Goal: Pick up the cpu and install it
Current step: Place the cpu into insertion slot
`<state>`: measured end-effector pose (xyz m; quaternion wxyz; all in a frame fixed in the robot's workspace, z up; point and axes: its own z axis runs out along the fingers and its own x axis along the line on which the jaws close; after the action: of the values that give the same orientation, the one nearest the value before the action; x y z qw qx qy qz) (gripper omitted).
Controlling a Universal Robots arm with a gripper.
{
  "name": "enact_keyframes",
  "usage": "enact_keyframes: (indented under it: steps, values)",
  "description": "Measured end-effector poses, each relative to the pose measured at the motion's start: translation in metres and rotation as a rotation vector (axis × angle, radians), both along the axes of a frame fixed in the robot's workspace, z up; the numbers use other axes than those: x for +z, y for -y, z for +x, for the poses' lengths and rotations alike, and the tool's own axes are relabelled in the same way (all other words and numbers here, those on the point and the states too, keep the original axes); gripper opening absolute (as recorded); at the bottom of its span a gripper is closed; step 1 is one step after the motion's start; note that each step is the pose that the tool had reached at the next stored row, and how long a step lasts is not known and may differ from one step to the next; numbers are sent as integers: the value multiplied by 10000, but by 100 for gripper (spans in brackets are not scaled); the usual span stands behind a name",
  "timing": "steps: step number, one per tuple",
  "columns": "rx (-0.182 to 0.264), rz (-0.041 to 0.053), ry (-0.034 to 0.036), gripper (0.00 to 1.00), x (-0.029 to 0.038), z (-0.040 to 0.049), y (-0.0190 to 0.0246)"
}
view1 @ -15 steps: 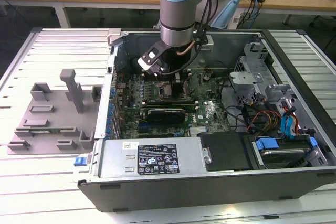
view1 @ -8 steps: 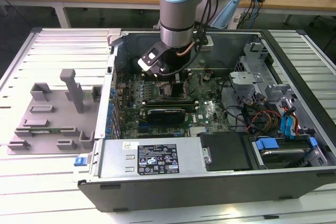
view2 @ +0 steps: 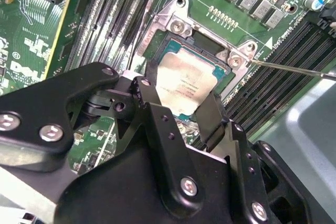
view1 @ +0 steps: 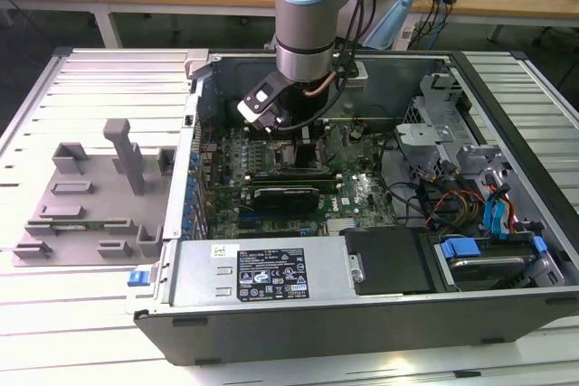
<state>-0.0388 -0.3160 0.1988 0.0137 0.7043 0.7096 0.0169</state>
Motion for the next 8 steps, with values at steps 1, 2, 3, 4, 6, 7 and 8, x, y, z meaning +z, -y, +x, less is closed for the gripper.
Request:
enact_keyframes:
  steps: [1, 2, 3, 4, 6, 7, 8]
  values:
    - [-2, 0, -4, 54, 0, 8, 0]
    - [-1, 0, 1, 54, 0, 10, 0]
    - [0, 0, 1, 54, 0, 11, 0]
    - [0, 0, 2, 54, 0, 11, 0]
    - [0, 0, 1, 54, 0, 11, 0]
    - [1, 7, 7, 54, -2, 12, -1]
    - [1, 6, 4, 60, -3, 13, -2]
